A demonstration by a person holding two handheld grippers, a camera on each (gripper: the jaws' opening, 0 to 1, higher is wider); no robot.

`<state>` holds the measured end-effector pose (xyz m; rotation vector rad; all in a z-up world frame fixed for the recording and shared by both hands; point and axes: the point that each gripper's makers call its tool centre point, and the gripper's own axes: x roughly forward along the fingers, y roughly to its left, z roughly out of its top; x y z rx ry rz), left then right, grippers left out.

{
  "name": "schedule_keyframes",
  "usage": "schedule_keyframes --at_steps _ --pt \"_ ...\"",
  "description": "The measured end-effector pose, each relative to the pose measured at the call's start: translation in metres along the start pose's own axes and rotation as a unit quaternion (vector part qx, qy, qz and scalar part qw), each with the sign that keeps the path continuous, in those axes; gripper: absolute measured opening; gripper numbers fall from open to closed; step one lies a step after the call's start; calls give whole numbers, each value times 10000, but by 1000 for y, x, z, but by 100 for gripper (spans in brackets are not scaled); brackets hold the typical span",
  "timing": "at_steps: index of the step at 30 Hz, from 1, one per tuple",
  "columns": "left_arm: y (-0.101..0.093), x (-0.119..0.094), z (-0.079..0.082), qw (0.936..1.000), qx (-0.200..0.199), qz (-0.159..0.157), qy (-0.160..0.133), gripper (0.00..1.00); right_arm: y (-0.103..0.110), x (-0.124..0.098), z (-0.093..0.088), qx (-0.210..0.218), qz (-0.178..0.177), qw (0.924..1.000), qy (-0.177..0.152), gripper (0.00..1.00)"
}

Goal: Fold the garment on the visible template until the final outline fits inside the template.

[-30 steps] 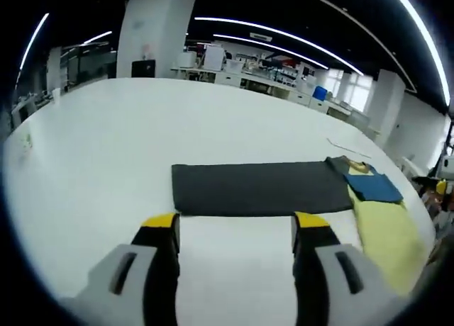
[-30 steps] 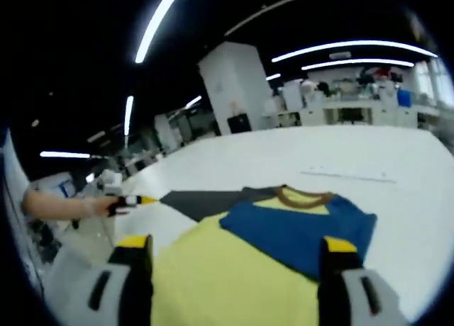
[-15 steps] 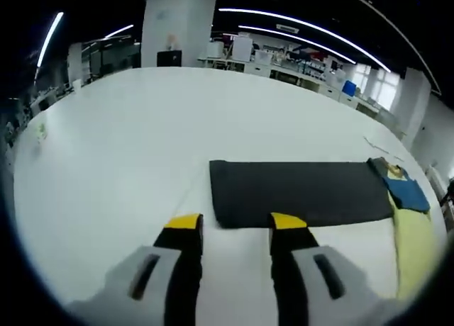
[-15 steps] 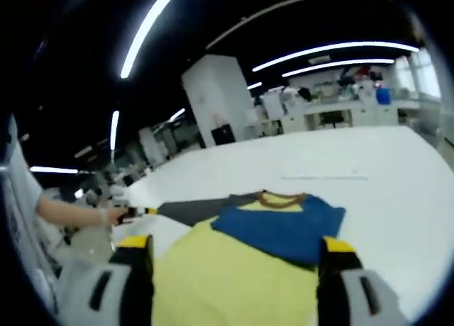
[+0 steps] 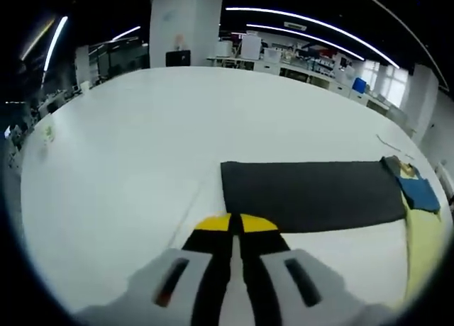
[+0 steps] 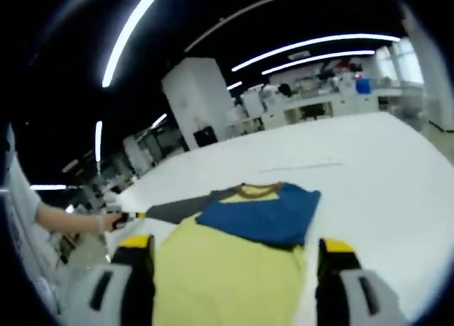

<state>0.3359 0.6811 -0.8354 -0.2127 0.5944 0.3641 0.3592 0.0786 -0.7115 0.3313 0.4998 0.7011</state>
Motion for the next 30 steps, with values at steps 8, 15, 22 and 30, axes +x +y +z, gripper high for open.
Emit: schedule_keyframes --at_steps 8,15,22,30 --pt "-48 -9 28 9968 -109 -701 -379 0 -3 3 -8 -427 -40 9988 238 94" --pt "-128 -7 66 9822 335 -1727 -655 0 3 9 -7 -267 94 9995 156 94" --pt "-241 -32 78 9608 414 -2615 -826 0 2 7 -8 -439 103 9988 183 94" --pt "-330 -40 75 9396 246 -3329 -752 0 -6 -2 -9 -356 30 9992 177 93"
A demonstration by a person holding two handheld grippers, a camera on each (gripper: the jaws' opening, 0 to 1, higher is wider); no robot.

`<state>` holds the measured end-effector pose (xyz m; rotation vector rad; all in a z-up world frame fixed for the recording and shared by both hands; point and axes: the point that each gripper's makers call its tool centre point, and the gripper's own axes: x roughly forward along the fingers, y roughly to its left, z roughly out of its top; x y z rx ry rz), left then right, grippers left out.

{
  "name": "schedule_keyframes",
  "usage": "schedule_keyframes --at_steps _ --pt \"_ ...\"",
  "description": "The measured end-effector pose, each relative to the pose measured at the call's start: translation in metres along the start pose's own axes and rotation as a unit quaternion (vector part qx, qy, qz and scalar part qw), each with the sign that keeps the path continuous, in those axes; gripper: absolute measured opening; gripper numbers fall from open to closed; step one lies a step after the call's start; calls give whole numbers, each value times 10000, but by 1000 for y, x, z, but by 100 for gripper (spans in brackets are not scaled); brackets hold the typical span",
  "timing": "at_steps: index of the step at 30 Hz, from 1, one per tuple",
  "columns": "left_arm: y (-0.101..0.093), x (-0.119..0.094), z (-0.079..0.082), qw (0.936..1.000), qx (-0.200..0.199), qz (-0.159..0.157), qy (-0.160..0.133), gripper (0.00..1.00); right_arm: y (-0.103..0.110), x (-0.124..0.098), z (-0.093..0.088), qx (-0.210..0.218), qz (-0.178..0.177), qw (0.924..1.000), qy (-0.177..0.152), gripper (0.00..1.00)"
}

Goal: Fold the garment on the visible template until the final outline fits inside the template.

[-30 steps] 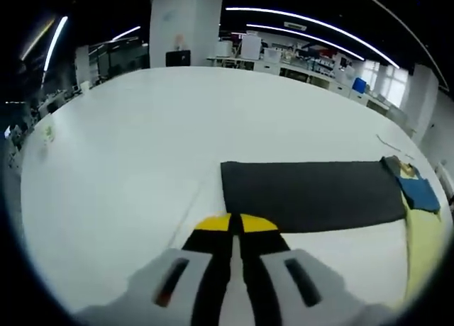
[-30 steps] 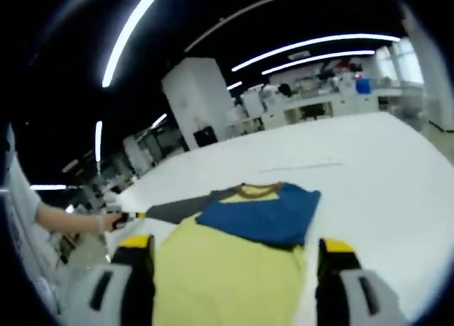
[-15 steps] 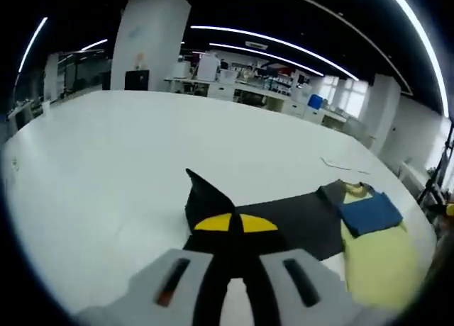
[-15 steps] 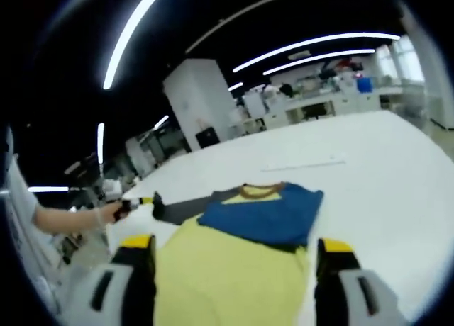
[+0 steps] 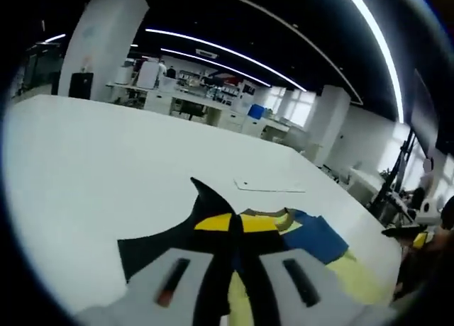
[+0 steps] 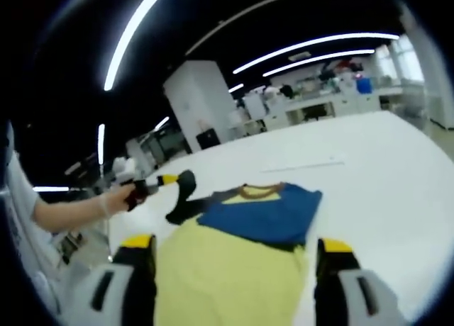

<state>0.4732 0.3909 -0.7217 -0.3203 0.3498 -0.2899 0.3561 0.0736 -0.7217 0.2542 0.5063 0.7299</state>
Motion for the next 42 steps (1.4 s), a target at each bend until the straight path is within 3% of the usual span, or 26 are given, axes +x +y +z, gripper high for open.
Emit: schedule_keyframes --at_steps 1,11,25,30,37,42 --pt "-19 5 -4 9999 -101 -119 8 0 0 -1 0 5 -13 10000 -5 93" --pt "-98 55 -16 9958 -232 -873 122 0 -7 -7 -10 116 -117 9999 34 93" --pt "-178 96 -36 9861 -292 -1591 377 0 -15 -15 -18 191 -248 9995 62 93" --pt "-210 104 -59 9787 -32 -1940 676 0 -17 -17 -20 222 -284 9993 57 93" --pt "-236 109 -96 9711 18 -2138 1061 0 -23 -22 -26 269 -369 9989 94 93" --pt "-231 116 -117 9681 84 -2123 1325 0 -24 -25 -27 311 -413 9986 75 93"
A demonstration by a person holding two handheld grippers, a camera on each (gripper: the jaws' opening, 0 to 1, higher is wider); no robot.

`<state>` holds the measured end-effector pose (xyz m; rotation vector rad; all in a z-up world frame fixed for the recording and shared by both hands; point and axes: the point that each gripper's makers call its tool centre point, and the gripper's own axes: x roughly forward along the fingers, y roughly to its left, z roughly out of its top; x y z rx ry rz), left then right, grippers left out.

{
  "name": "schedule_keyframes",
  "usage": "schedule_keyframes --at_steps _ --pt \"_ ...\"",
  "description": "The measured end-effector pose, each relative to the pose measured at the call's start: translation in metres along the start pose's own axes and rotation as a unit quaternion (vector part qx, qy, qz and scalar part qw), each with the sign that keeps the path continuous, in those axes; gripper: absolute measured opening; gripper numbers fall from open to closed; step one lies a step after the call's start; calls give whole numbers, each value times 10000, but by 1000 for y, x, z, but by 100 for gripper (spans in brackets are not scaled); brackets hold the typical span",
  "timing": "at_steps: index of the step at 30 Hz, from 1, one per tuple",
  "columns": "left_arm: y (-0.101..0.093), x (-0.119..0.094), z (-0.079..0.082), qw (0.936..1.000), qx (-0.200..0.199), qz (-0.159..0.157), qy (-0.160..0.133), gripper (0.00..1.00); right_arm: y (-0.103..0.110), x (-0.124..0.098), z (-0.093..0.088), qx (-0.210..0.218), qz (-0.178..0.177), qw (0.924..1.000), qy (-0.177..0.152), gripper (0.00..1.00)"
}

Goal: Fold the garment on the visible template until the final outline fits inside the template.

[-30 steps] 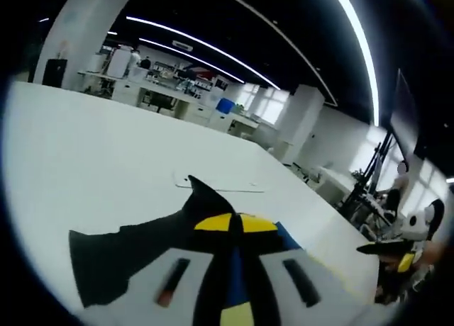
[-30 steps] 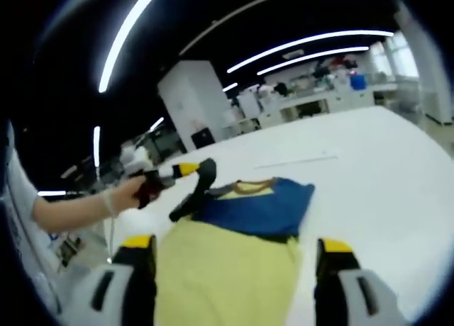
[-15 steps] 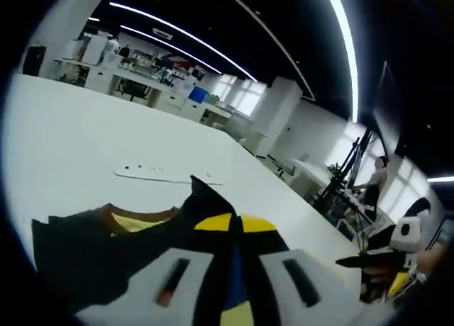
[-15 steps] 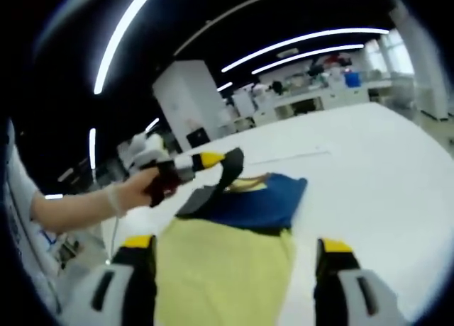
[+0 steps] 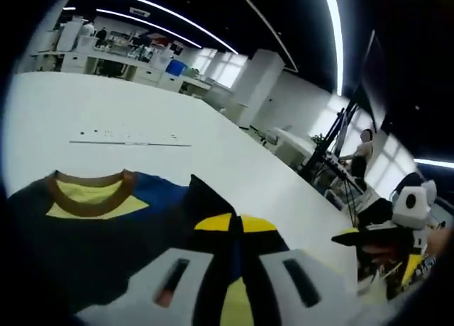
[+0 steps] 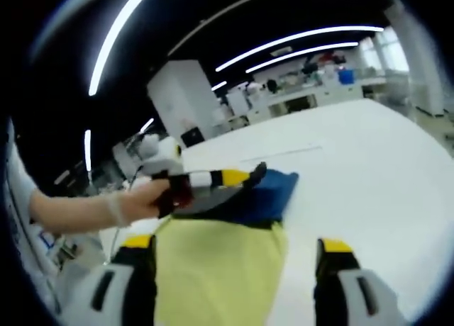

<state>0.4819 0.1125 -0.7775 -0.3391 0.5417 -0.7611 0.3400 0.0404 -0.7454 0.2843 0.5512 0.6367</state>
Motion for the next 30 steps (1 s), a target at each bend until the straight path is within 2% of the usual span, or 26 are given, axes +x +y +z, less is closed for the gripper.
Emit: schedule_keyframes --at_steps 7,9,11,13,14,18,20,26,30 --pt "0 0 -7 9999 64 -85 117 0 -1 0 -1 27 12 10000 21 93" --pt "-1 0 -8 9998 79 -145 140 5 -1 2 -1 23 20 10000 23 94" --pt "0 -2 -10 9997 110 -105 175 24 1 3 -1 -8 21 10000 31 94" --pt "4 -3 -11 9997 168 -28 198 49 2 4 -1 1 46 10000 21 94" --pt "4 -5 -11 9997 166 -27 194 56 2 4 -1 -6 53 10000 28 94" --pt "11 -14 -9 9994 325 10 145 72 3 6 -2 -40 77 9999 64 94" --pt "12 -18 -9 9995 283 0 160 86 4 7 -1 -52 100 9999 62 94" --pt "21 -35 -3 9993 348 82 124 98 9 12 1 -103 155 9998 65 94" --pt "23 -47 -3 9985 505 144 177 99 12 13 3 -153 190 9997 61 93"
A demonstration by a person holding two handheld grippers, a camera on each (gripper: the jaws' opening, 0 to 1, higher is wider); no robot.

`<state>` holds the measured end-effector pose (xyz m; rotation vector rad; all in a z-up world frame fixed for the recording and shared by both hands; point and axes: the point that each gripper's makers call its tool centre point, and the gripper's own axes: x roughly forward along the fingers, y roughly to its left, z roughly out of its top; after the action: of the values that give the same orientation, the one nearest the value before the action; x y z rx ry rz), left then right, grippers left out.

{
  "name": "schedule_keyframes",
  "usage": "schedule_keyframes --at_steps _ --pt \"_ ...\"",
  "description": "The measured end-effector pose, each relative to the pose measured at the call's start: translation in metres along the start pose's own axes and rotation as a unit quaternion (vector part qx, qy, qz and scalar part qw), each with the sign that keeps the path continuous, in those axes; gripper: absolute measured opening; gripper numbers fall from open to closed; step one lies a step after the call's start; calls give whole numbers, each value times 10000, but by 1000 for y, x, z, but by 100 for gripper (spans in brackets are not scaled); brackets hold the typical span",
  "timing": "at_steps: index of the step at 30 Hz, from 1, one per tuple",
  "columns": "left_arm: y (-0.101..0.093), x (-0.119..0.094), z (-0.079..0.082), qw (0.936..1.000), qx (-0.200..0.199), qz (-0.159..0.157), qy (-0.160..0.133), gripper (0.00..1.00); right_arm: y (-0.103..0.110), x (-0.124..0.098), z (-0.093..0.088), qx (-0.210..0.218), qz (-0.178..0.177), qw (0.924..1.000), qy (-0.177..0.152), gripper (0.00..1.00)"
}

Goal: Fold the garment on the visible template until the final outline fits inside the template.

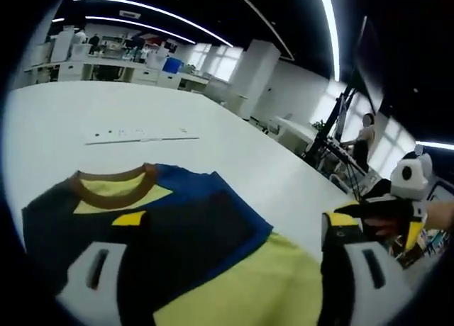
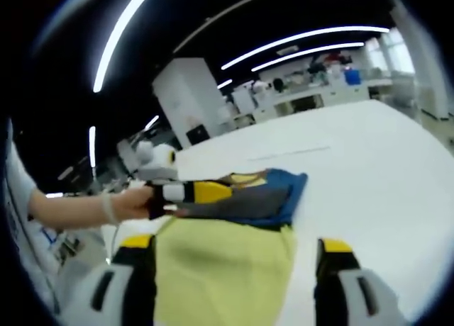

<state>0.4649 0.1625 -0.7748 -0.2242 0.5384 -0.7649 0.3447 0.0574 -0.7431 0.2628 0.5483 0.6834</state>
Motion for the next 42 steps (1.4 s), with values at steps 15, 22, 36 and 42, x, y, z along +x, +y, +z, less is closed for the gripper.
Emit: schedule_keyframes --at_steps 15,22,36,42 --pt "10 -75 -6 9997 71 216 9 94 2 -6 -6 -284 -2 9994 202 91" --pt "18 -119 -26 9993 72 344 153 91 -1 -14 -14 -384 -31 9987 325 88" --pt "25 -194 -76 9962 -96 675 545 86 1 -32 -48 -446 34 9964 726 74" --pt "13 -220 -109 9932 -111 653 953 82 0 -45 -78 -344 40 9935 1087 65"
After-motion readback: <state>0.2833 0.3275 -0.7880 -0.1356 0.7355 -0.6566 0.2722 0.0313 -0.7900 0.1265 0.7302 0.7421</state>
